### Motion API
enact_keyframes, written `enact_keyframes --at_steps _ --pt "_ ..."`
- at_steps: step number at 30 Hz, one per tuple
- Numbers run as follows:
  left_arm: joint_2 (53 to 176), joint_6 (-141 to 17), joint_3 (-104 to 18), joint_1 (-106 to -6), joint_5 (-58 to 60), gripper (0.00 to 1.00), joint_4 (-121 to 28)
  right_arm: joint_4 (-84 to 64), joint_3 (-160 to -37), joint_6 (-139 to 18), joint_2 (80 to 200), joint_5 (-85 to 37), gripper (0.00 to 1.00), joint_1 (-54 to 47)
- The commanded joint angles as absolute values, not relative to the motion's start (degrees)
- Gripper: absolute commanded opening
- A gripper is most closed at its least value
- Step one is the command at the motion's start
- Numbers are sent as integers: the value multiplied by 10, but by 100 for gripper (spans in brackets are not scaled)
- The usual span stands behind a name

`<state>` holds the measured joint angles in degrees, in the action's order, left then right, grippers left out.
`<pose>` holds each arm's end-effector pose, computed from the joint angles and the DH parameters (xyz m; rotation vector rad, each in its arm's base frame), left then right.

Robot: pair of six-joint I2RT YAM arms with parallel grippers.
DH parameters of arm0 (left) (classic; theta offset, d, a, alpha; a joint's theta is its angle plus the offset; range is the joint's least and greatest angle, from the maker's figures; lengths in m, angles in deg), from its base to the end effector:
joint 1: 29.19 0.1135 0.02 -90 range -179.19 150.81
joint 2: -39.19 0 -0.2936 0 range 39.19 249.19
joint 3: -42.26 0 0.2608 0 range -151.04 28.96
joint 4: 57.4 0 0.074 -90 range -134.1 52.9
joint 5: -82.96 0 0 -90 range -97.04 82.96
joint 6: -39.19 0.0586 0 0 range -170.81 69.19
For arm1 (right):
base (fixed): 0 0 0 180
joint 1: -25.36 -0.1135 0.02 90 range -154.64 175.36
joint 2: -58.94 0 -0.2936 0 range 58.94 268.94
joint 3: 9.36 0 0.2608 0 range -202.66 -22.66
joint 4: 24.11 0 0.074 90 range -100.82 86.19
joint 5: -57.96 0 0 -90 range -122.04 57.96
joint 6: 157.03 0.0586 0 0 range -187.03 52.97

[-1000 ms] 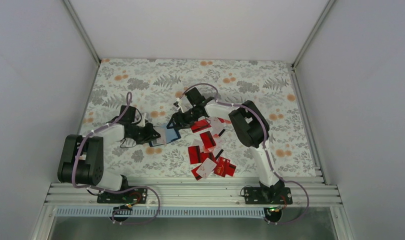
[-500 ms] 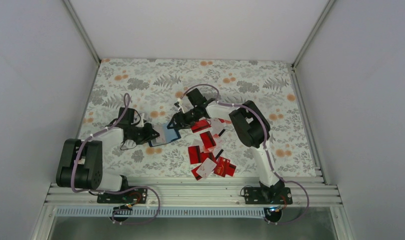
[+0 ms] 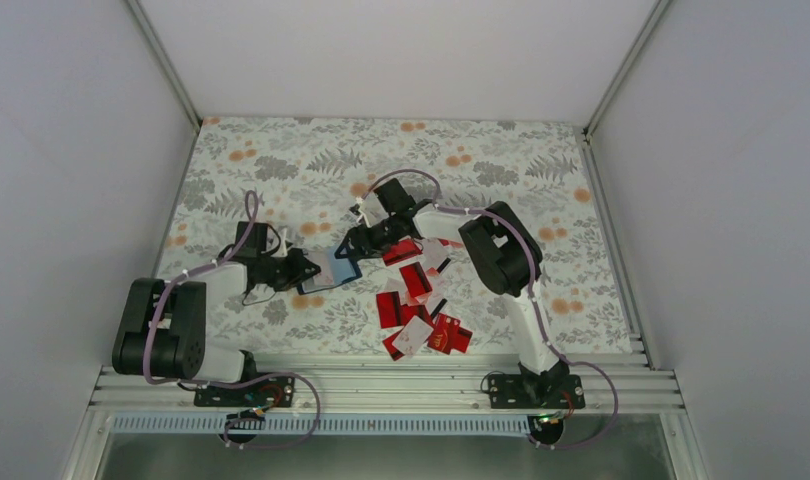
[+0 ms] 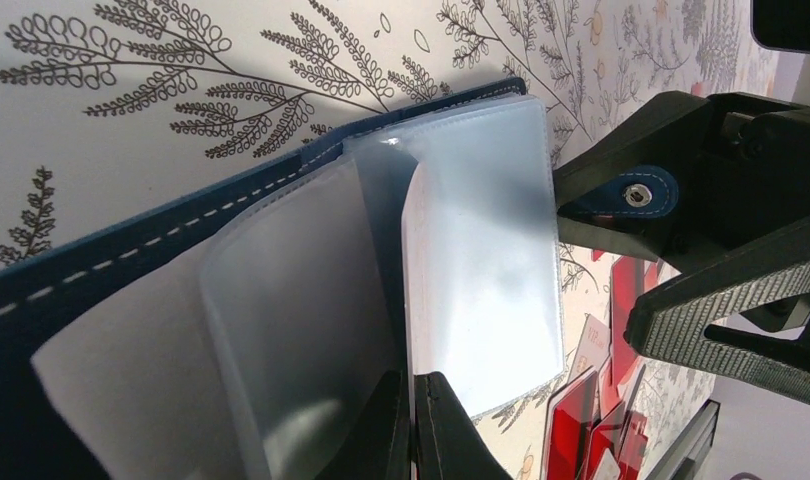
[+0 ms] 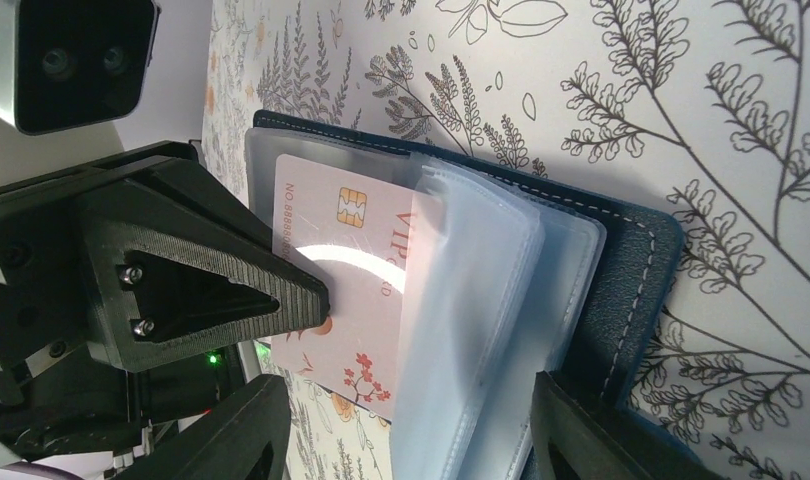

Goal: Put the credit cards into the card holder

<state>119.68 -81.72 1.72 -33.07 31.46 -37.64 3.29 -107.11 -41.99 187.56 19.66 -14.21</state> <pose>0.2289 -0.0521 0.1321 -0.3733 2.6178 -1.0903 0.3447 0.3445 0.1152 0.7081 -2.6234 -1.5112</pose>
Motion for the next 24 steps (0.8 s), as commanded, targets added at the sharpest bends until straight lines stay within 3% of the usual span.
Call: enact_keyframes --at_steps 1,24 --pt "1194 -833 35 -330 312 2 -406 122 -1035 -416 1909 156 62 -155" --pt "1213 -855 76 -330 333 2 -494 134 -1029 -433 1902 130 63 -157"
